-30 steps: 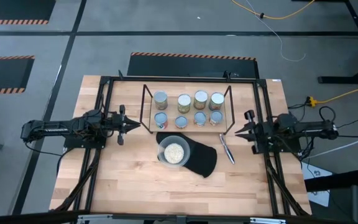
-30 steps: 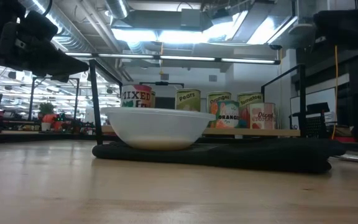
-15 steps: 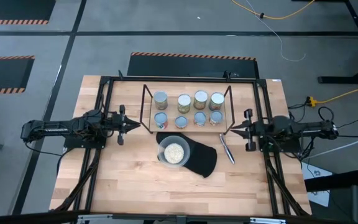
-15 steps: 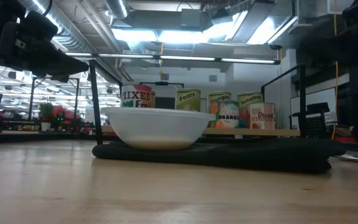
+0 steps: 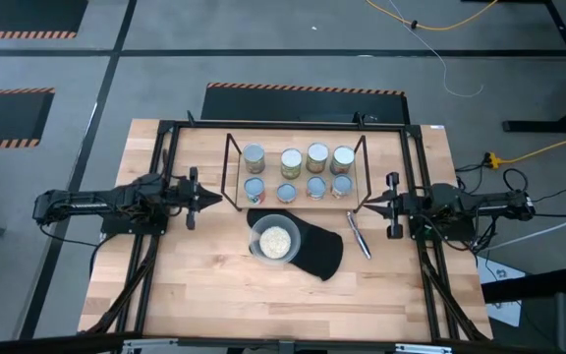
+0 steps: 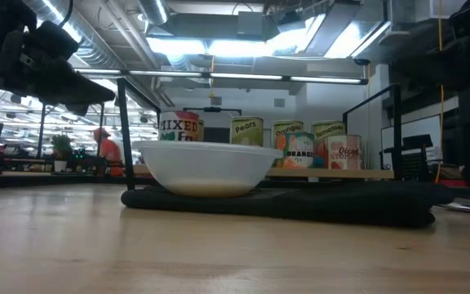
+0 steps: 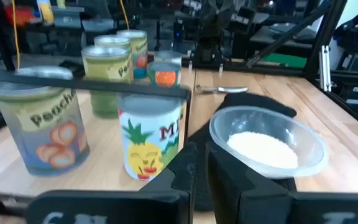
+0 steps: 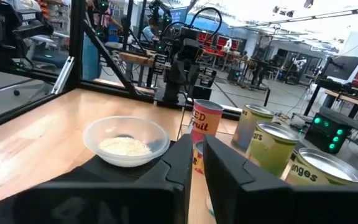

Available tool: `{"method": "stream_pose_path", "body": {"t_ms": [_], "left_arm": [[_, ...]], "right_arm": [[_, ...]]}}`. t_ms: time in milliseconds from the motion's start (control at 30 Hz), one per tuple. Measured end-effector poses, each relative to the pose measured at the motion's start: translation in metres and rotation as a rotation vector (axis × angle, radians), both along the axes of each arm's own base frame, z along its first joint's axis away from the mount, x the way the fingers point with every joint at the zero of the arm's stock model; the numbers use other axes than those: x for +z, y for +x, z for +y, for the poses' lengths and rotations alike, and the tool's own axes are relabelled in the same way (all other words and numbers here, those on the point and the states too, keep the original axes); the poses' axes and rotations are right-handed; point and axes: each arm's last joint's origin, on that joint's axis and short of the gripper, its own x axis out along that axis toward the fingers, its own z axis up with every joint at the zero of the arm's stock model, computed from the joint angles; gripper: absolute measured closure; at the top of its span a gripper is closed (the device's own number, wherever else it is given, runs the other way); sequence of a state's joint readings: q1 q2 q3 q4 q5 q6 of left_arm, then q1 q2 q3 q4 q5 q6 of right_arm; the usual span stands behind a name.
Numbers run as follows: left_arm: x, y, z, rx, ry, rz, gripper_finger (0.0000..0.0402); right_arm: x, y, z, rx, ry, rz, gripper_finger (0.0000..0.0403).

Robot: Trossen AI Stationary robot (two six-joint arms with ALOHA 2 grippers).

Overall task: Pick and place cans onto a shelf
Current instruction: Return to Home Position

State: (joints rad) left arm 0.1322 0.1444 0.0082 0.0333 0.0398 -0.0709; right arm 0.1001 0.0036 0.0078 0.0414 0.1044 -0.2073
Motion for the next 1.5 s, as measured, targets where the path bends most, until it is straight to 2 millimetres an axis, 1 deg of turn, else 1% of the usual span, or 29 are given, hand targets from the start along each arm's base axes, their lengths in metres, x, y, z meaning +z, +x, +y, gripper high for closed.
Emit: {"method": "stream_pose_path", "body": {"t_ms": [467,667,1500], "left_arm": [[-0.0013,-0.0002,0.0001,0.003,-0.008,0.016,0.0374],[-0.0013,-0.0002,0.0000,0.003,-0.008,0.016,0.0374],[-0.0014,-0.0002,0.0000,0.003,-0.007,0.016,0.0374]], "right_arm": [[-0.0007,0.0006,0.0001,0.006,0.146,0.010,0.0358],[-0.0025,0.0019,0.0008,0.025,0.145,0.034,0.0358],[-0.0024,0.0020,0.0007,0.023,0.143,0.033,0.0358]]}}
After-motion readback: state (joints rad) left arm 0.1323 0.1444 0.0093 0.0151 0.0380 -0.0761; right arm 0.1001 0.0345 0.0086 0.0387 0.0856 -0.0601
